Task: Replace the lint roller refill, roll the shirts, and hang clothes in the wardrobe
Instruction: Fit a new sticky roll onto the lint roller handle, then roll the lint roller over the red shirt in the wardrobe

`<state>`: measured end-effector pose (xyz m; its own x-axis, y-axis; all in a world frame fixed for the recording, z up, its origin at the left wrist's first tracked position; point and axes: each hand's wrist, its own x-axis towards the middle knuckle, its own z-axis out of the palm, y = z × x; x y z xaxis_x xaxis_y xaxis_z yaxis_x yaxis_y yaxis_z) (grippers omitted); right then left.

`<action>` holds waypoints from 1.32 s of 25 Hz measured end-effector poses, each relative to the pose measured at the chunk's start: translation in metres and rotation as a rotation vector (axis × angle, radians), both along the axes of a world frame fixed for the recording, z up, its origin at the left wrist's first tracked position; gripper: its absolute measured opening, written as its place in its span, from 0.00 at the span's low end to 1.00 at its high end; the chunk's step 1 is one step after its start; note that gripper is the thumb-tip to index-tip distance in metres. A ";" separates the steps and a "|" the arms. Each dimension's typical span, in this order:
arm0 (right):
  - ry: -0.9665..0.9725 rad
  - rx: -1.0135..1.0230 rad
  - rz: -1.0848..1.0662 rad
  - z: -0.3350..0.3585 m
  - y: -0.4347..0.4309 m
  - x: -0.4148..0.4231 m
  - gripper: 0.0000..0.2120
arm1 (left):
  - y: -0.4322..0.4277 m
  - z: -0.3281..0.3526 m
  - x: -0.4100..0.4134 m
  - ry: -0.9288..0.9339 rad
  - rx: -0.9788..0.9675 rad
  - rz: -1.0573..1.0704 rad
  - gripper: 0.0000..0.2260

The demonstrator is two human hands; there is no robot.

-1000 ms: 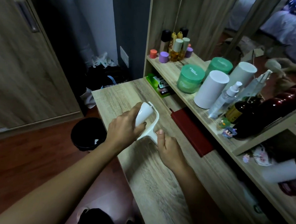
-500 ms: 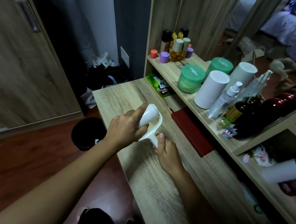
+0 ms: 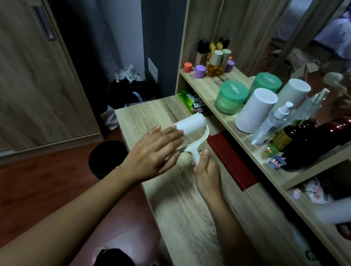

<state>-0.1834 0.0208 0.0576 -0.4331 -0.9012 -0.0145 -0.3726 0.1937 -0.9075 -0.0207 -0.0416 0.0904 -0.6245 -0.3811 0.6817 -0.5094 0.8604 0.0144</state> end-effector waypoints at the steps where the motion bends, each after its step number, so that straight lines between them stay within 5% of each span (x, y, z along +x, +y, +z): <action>1: 0.004 -0.005 -0.002 0.000 -0.004 0.002 0.22 | -0.004 -0.003 0.003 -0.113 -0.030 0.003 0.15; 3: 0.011 -0.012 -0.011 0.000 -0.011 0.007 0.23 | -0.015 0.003 0.012 -0.076 0.133 0.199 0.21; 6: -0.022 -0.030 0.007 -0.002 -0.025 0.025 0.26 | -0.035 0.027 0.037 0.245 0.510 0.474 0.22; 10: -0.029 -0.059 0.093 0.010 -0.058 0.074 0.25 | -0.040 0.036 0.081 0.048 0.392 0.289 0.22; 14: -0.067 -0.082 0.197 0.024 -0.105 0.148 0.32 | -0.080 0.043 0.155 0.065 0.471 0.412 0.27; 21: 0.024 -0.187 0.212 0.049 -0.194 0.299 0.15 | -0.162 0.072 0.307 0.157 0.472 0.521 0.30; 25: 0.002 -0.219 0.169 0.066 -0.240 0.367 0.15 | -0.203 0.077 0.383 0.141 0.436 0.564 0.26; 33: -0.013 -0.213 0.178 0.076 -0.353 0.409 0.15 | -0.334 0.046 0.444 -0.160 0.386 0.599 0.30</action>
<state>0.2259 -0.3325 0.1338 -0.2691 -0.9463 0.1794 -0.3718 -0.0697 -0.9257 0.4229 -0.3752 0.1365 -0.3143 -0.8835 0.3473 -0.9124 0.3822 0.1466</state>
